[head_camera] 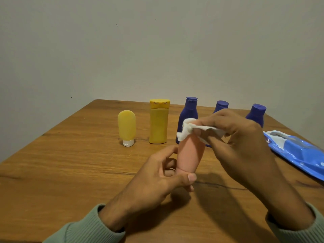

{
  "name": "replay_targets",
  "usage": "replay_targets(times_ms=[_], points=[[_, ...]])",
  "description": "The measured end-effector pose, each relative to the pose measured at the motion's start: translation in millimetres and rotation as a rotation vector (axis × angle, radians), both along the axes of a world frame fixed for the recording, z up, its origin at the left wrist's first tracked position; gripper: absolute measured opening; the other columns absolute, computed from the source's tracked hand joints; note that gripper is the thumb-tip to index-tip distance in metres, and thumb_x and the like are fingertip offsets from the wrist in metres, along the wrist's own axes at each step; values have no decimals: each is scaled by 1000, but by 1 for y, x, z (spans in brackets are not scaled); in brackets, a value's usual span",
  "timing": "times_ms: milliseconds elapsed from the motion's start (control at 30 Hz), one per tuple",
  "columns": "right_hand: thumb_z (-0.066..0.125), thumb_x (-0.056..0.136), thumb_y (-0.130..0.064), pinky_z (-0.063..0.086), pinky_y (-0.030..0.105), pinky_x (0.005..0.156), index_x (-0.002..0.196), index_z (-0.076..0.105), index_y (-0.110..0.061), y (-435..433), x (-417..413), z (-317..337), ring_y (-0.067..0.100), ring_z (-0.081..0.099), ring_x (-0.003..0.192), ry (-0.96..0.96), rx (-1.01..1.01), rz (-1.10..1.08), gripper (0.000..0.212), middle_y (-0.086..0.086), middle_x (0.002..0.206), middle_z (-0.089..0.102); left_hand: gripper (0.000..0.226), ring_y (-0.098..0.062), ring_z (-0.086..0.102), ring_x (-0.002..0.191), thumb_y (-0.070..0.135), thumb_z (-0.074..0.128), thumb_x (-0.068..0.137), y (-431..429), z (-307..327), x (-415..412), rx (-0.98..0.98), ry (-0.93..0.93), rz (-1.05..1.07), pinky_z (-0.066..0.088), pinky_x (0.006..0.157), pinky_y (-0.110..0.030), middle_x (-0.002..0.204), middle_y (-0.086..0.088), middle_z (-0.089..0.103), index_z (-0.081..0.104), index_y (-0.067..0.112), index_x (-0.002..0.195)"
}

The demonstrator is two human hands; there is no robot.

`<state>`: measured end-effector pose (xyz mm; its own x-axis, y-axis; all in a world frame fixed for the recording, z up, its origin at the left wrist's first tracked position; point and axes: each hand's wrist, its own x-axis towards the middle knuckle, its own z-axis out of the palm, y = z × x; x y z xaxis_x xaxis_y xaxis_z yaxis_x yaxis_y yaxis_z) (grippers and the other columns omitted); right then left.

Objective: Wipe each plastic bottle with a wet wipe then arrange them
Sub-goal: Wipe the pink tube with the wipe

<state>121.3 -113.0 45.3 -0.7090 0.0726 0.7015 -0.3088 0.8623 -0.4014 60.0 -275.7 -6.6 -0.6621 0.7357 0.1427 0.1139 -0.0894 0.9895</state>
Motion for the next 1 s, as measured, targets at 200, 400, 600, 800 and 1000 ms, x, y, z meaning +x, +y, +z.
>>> replay_targets(times_ms=[200,400,600,800,1000], points=[[67,80,-5,44,6,72,101,69,-21,3,2,1,0,54,89,71,46,-3,26,-11,92,57,54,-34,70,82,18,74,77,1,-1,1,-15,100,19,58,81,-43,101,-12,70,56,25,127],[59,78,-16,49,13,73,103,68,-17,-12,0,-11,3,53,86,62,15,-32,27,-9,95,57,41,-39,69,83,18,72,79,4,-6,3,-19,138,72,55,78,-58,96,-16,70,61,27,117],[59,77,-25,48,21,67,98,70,-20,-19,1,-11,10,56,86,-14,123,59,24,-8,94,60,30,-27,69,81,17,70,76,2,-5,-1,13,171,137,58,76,-48,91,-8,72,67,27,105],[61,80,-10,54,40,65,105,66,-10,-5,-4,-12,14,55,85,199,87,-103,26,1,97,61,43,-33,70,76,21,74,78,0,-4,-3,-21,189,104,58,77,-50,99,-10,71,63,20,120],[56,82,-12,53,33,70,105,66,-15,-5,-1,-12,7,55,88,155,71,-40,25,-11,98,56,50,-34,68,72,17,73,77,1,-3,-2,55,42,51,56,70,-38,93,-12,71,59,14,125]])
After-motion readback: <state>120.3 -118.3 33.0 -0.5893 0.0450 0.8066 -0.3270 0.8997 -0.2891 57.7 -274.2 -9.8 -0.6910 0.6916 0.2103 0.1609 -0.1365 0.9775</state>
